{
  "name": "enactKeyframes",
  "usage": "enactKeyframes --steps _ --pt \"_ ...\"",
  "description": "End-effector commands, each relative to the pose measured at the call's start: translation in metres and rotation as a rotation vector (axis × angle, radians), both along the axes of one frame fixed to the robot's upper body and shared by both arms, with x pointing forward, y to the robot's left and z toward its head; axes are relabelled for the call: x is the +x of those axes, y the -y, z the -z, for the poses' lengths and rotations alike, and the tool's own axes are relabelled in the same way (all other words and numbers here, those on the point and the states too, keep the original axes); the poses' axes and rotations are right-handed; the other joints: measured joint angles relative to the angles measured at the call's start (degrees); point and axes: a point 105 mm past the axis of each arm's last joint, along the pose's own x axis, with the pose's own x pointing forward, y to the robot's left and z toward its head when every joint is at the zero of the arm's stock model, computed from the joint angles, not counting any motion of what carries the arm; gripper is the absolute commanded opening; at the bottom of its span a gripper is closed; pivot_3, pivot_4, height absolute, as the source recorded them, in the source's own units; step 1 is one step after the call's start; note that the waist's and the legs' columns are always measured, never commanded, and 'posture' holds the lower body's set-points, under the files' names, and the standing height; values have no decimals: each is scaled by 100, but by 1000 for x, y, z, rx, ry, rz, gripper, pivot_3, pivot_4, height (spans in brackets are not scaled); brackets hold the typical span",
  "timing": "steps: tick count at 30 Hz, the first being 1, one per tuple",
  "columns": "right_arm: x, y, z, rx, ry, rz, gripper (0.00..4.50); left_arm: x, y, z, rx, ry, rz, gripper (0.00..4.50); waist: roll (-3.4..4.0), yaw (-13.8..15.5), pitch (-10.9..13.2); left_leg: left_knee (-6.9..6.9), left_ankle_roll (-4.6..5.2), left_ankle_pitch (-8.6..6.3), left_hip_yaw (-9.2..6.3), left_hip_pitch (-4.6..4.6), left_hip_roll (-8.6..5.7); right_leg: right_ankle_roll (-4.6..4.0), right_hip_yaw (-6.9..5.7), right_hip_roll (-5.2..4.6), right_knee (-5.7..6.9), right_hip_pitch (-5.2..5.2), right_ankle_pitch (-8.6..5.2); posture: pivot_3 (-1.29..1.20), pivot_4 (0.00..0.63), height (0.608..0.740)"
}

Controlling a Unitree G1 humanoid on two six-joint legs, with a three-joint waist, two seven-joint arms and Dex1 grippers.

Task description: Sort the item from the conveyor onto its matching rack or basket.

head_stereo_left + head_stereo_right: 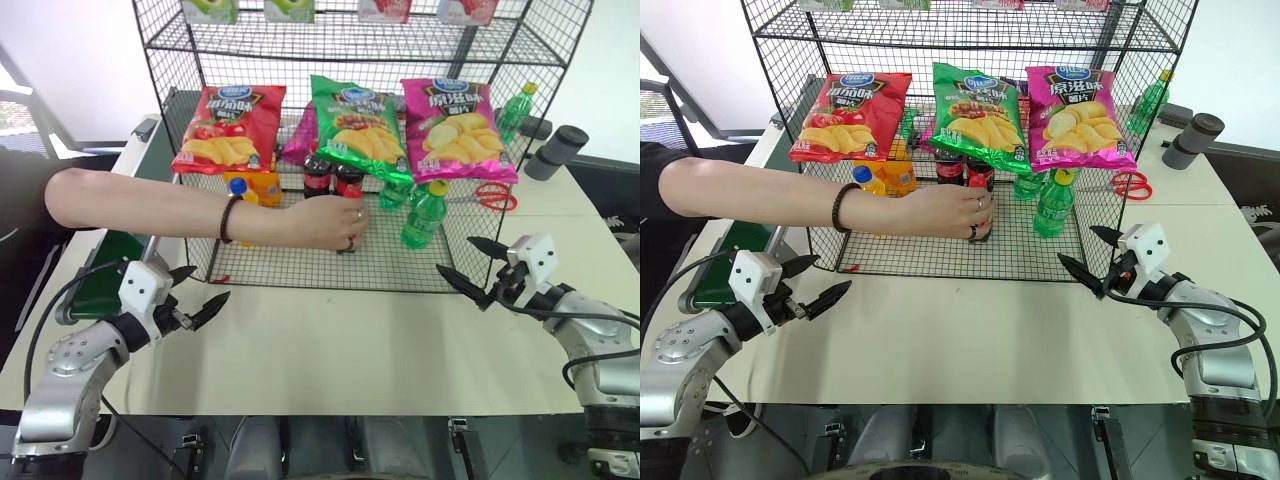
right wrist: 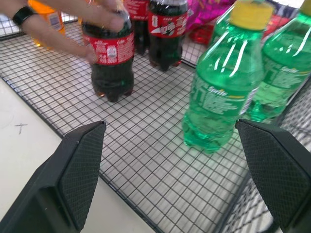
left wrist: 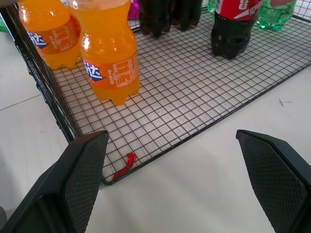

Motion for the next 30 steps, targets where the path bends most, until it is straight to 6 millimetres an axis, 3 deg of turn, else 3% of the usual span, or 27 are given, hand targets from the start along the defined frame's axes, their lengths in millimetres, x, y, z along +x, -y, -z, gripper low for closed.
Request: enactKeyframes --steps 1,18,30 --pt "2 0 -10 7 37 5 4449 -2 -1 -13 -1 52 -4 4500 0 1 0 0 0 0 0 0 0 0 0 0 0 0 0 0 150 740" --pt "3 -20 -23 69 160 55 4449 2 -6 -14 -36 42 -31 4500 1 -3 0 0 0 0 -1 0 1 0 -1 2 1 0 0 0 150 740" --pt "10 -36 -15 108 146 63 4449 5 -14 -20 -78 64 -106 4500 2 -4 -1 0 0 0 -1 0 1 0 -1 1 1 -1 0 0 150 740"
